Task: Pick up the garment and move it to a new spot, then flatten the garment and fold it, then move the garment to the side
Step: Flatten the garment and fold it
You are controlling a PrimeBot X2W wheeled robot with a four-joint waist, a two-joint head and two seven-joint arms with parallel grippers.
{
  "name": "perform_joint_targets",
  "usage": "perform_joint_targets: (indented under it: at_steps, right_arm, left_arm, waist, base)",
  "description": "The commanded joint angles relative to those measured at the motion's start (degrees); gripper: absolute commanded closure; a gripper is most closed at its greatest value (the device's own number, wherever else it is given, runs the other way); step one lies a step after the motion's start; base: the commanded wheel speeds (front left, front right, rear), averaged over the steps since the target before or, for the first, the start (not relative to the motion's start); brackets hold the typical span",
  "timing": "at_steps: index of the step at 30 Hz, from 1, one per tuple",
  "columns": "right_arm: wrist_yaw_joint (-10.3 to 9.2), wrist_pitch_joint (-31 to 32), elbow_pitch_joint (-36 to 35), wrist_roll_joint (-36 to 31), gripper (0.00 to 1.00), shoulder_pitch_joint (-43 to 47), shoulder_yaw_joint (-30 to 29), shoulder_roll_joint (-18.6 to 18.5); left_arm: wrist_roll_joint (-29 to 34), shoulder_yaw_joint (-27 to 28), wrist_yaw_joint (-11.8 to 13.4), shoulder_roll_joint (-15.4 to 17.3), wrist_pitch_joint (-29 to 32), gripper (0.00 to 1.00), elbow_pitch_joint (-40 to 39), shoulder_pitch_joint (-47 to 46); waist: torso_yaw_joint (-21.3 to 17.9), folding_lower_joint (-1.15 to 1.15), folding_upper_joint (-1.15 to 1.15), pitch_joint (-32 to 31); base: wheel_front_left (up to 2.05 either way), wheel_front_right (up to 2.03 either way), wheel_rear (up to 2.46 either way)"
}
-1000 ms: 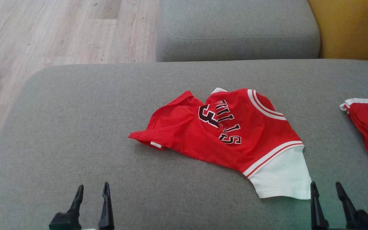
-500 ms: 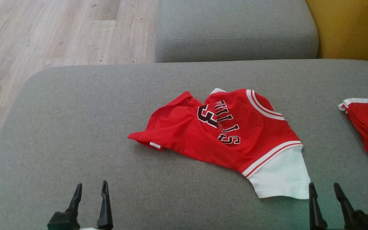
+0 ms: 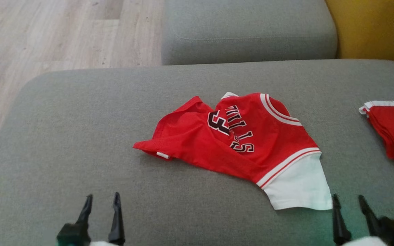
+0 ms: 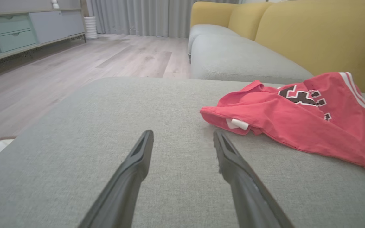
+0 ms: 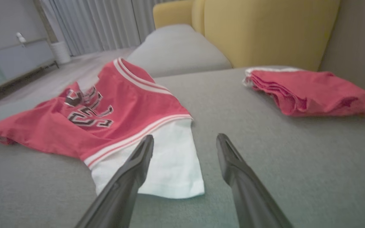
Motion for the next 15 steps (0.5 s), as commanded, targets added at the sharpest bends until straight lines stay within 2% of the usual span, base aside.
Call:
perform_joint_targets:
  at_steps: [1,2,7,11,15]
  right_arm:
    - [0.39,3.14,-1.69,-0.53,0.00,-4.06,1.37,-0.99]
    - [0.39,10.24,-2.01,-0.63,0.00,-5.78,1.30,-1.74]
    - [0.39,27.34,-3.08,-0.51,0.00,-10.92,1.10,-4.13]
    - [0.39,35.28,-3.64,1.18,0.00,-13.56,2.76,-5.42]
    - [0.39,38.77,-3.62,3.61,0.00,-14.34,4.80,-6.40]
  left_arm:
    - [0.88,1.44,-0.33,-0.07,0.42,0.00,-1.60,-4.12]
    - [1.81,0.31,-0.70,0.49,3.69,0.00,-0.88,-6.25]
    - [3.34,-1.51,-1.12,1.23,14.24,0.00,0.79,-13.40]
    - [3.82,-2.44,-1.56,1.28,21.94,0.00,1.96,-19.23]
    - [4.44,-3.47,-2.75,2.12,26.89,0.00,2.78,-23.51]
  waist:
    - [-0.67,0.00,0.00,0.59]
    - [-1.36,0.00,0.00,1.32]
    - [-2.65,0.00,0.00,4.81]
    - [-2.73,0.00,0.00,7.81]
    - [-2.70,0.00,0.00,9.72]
  base:
    - [0.00,0.00,0.00]
    - [0.00,0.00,0.00]
    - [0.00,0.00,0.00]
    - [0.00,0.00,0.00]
    - [0.00,0.00,0.00]
